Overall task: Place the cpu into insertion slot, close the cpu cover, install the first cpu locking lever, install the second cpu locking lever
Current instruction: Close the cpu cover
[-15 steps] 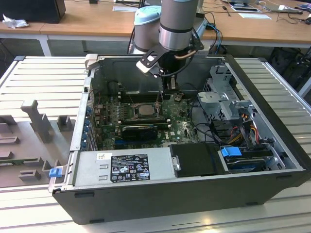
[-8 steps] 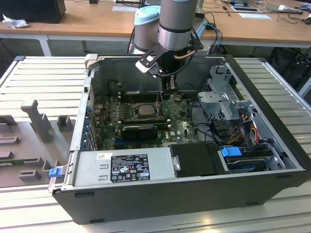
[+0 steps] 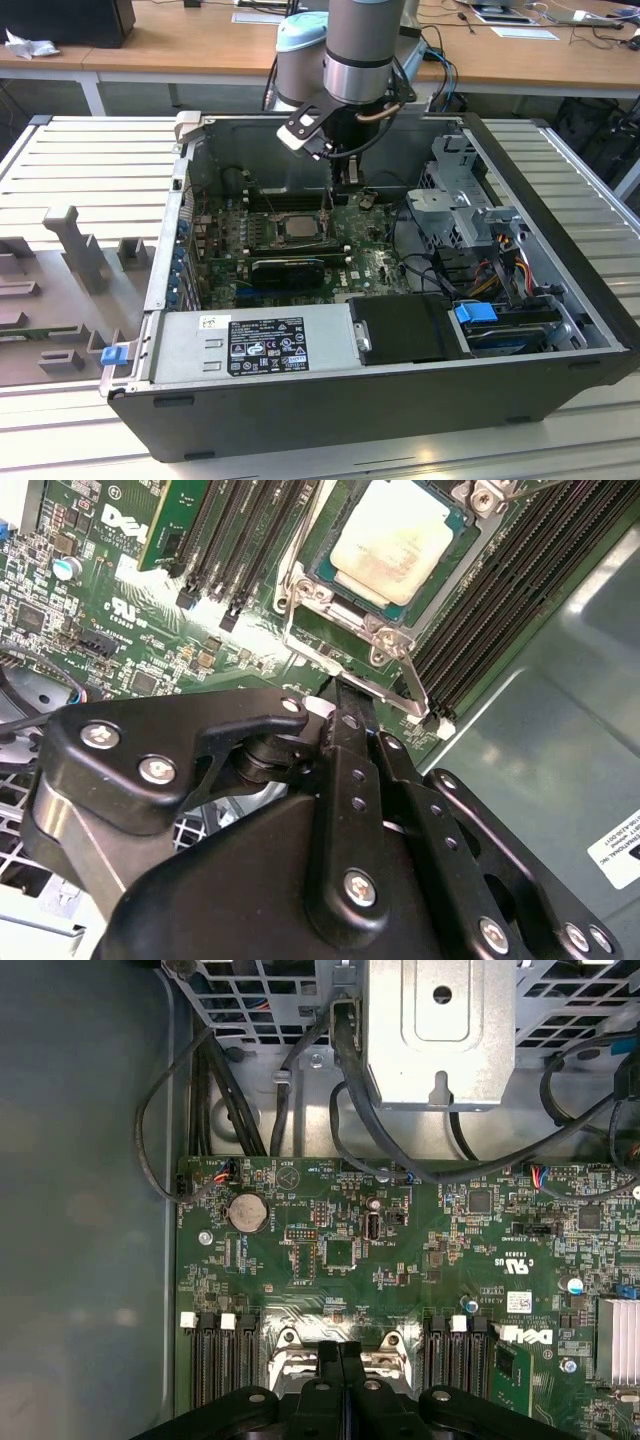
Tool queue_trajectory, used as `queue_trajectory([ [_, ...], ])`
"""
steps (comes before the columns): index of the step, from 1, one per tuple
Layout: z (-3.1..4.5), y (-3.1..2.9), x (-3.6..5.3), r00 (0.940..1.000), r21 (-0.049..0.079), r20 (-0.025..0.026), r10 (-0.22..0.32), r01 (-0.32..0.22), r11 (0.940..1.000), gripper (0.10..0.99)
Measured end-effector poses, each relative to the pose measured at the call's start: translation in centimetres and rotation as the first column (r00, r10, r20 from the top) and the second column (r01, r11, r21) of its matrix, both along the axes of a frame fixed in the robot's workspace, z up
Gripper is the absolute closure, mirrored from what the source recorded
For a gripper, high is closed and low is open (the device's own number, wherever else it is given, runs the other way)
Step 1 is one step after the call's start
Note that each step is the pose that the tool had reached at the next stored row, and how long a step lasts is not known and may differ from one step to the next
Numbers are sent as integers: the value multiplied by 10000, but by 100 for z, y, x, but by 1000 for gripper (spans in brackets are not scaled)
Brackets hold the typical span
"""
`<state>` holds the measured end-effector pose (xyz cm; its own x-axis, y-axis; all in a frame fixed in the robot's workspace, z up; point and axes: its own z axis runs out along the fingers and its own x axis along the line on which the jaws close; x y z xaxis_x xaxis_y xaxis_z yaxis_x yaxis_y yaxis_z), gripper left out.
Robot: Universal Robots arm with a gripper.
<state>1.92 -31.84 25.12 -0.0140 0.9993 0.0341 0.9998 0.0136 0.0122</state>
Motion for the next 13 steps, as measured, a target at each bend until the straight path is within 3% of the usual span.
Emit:
queue_trajectory([
  [13, 0, 0, -36, 10000, -1, 0, 0, 0, 10000, 980],
])
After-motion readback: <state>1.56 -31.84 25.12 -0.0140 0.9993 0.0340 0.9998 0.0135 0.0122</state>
